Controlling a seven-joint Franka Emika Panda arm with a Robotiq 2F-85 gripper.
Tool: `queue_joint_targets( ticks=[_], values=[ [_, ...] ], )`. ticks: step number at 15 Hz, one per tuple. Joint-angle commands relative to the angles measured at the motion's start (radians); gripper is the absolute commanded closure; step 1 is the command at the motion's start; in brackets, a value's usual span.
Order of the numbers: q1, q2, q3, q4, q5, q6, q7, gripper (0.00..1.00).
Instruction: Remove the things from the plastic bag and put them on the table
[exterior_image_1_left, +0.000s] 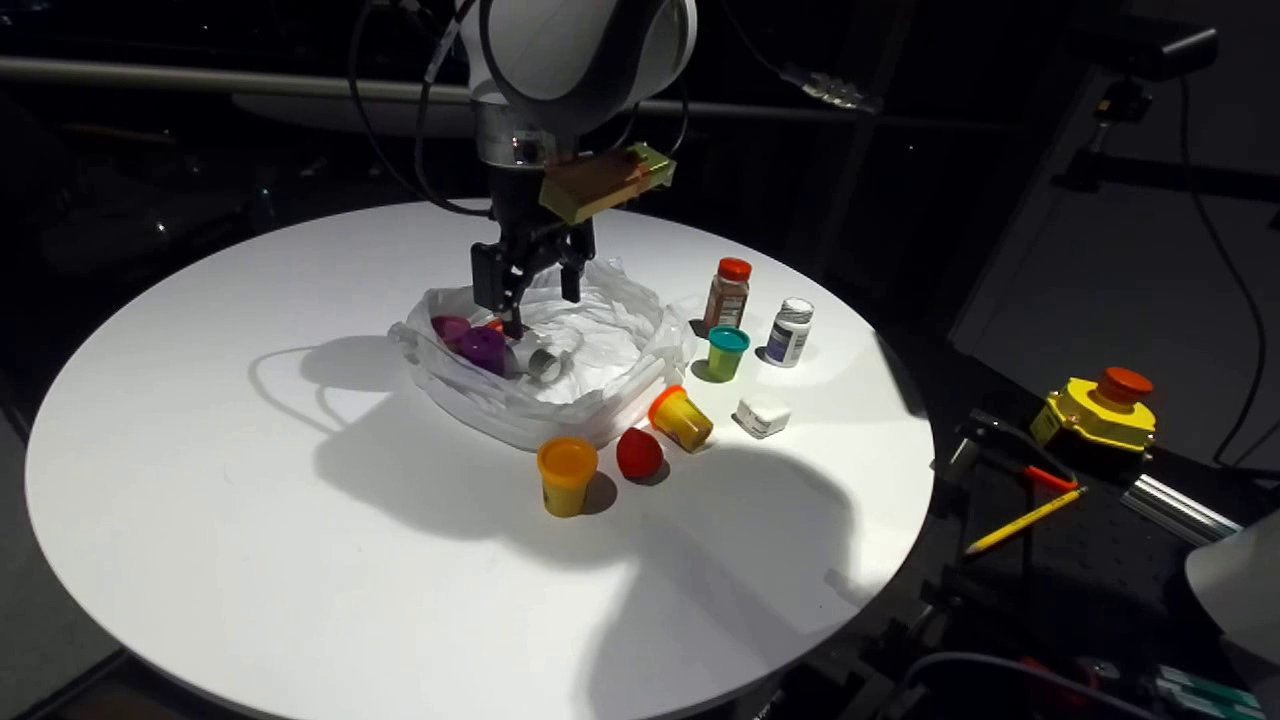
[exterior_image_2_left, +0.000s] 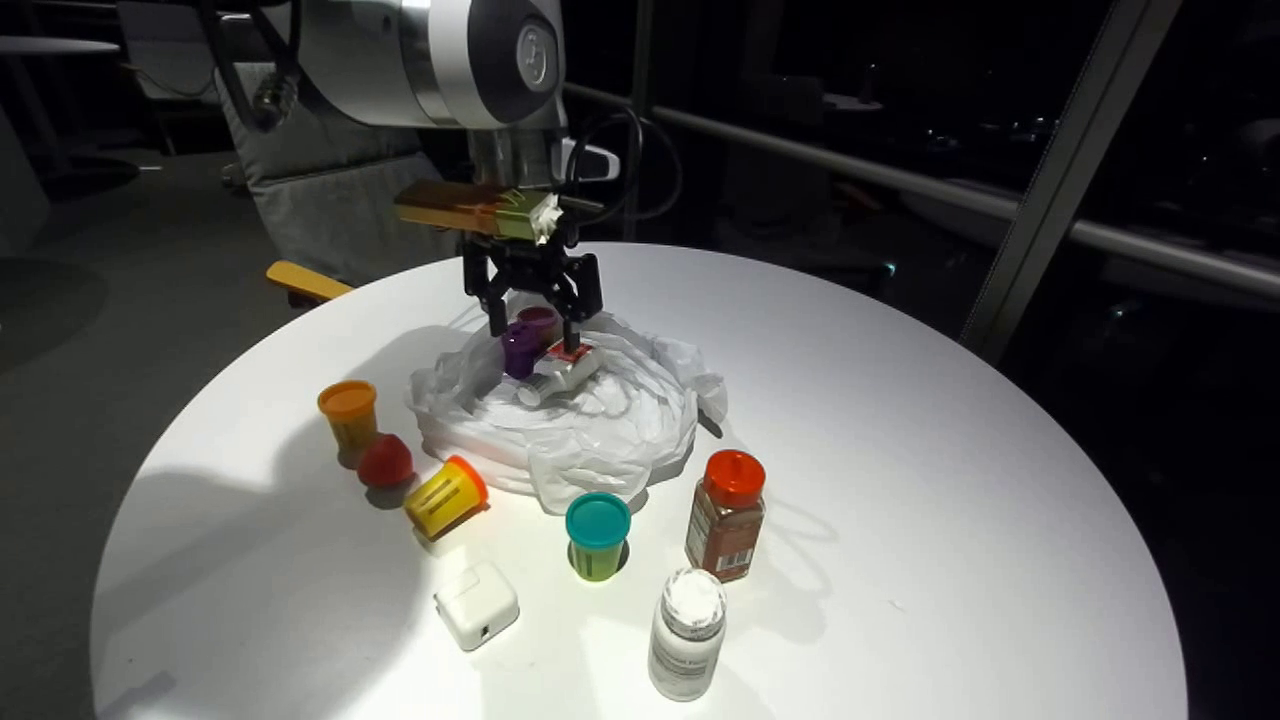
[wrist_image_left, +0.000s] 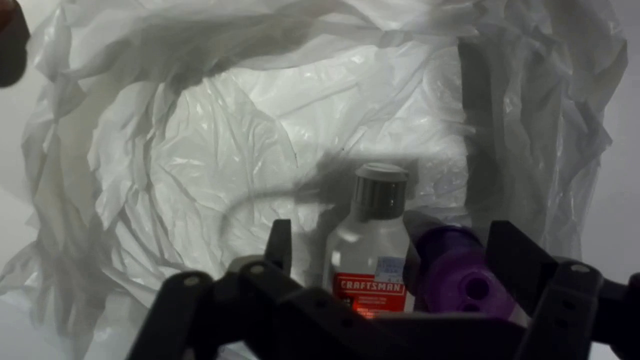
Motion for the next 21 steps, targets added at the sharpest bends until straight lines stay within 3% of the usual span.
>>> queue_joint_targets(
  ticks=[1, 10, 17, 19, 21],
  values=[
    [-0.024, 0.056, 0.042, 0.079, 0.037, 0.025, -0.074, 0.00],
    [-0.022, 0.157, 0.068, 0.187, 0.060, 0.031, -0.122, 0.00],
    [-0.025, 0.150, 0.068, 0.200, 0.070, 0.046, -0.121, 0.00],
    [-0.027, 0.149, 0.071, 0.200, 0.072, 0.034, -0.126, 0.07],
    [-0.029, 0.145, 0.073, 0.193, 0.075, 0.029, -0.129, 0.04]
  ],
)
